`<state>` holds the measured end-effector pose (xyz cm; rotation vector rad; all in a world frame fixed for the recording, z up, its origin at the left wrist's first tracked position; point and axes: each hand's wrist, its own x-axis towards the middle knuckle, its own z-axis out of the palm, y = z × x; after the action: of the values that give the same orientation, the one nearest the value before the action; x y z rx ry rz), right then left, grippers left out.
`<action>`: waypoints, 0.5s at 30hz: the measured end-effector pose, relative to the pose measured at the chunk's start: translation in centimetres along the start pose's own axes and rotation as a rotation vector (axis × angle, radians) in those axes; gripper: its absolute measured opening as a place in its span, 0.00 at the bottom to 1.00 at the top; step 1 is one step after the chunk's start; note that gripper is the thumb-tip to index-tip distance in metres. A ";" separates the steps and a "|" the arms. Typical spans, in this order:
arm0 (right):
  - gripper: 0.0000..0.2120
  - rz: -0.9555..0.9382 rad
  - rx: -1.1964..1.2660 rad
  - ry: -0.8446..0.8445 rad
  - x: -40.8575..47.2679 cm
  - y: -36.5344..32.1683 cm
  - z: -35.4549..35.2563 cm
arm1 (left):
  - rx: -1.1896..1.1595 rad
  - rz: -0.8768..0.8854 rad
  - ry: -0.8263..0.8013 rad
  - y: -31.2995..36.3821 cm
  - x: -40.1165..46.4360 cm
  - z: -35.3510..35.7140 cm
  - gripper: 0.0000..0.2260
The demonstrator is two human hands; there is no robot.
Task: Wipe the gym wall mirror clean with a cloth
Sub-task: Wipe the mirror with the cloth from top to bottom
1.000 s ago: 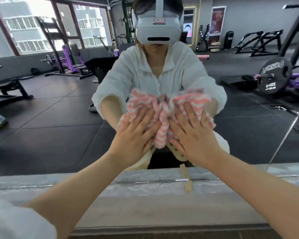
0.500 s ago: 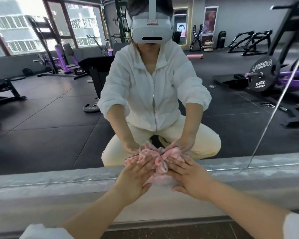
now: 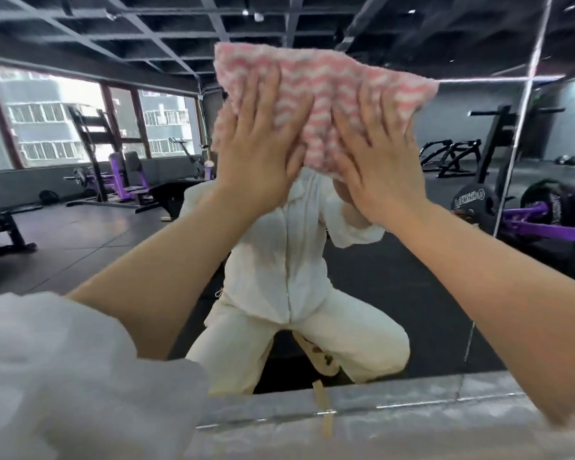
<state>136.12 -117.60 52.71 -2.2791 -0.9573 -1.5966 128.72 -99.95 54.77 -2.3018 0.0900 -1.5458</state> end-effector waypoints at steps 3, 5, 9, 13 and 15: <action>0.29 -0.051 0.000 0.007 -4.4 -0.3 2.4 | -0.040 0.118 -0.014 2.0 -4.4 2.4 0.24; 0.28 -0.117 0.021 -0.022 -8.3 -0.4 3.7 | -0.078 0.195 -0.052 3.0 -8.3 3.6 0.23; 0.24 -0.273 0.008 -0.144 -16.5 -0.8 5.8 | -0.068 0.375 -0.151 4.4 -15.7 5.2 0.24; 0.22 -0.444 -0.041 -0.345 -24.0 -2.3 7.2 | -0.024 0.541 -0.337 6.5 -22.0 5.8 0.31; 0.23 -0.493 -0.034 -0.452 -27.4 -3.3 7.9 | -0.031 0.600 -0.474 7.8 -25.2 6.4 0.34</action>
<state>134.49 -121.86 24.38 -2.6290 -1.7227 -1.2565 125.64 -99.19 27.79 -2.2991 0.6154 -0.6965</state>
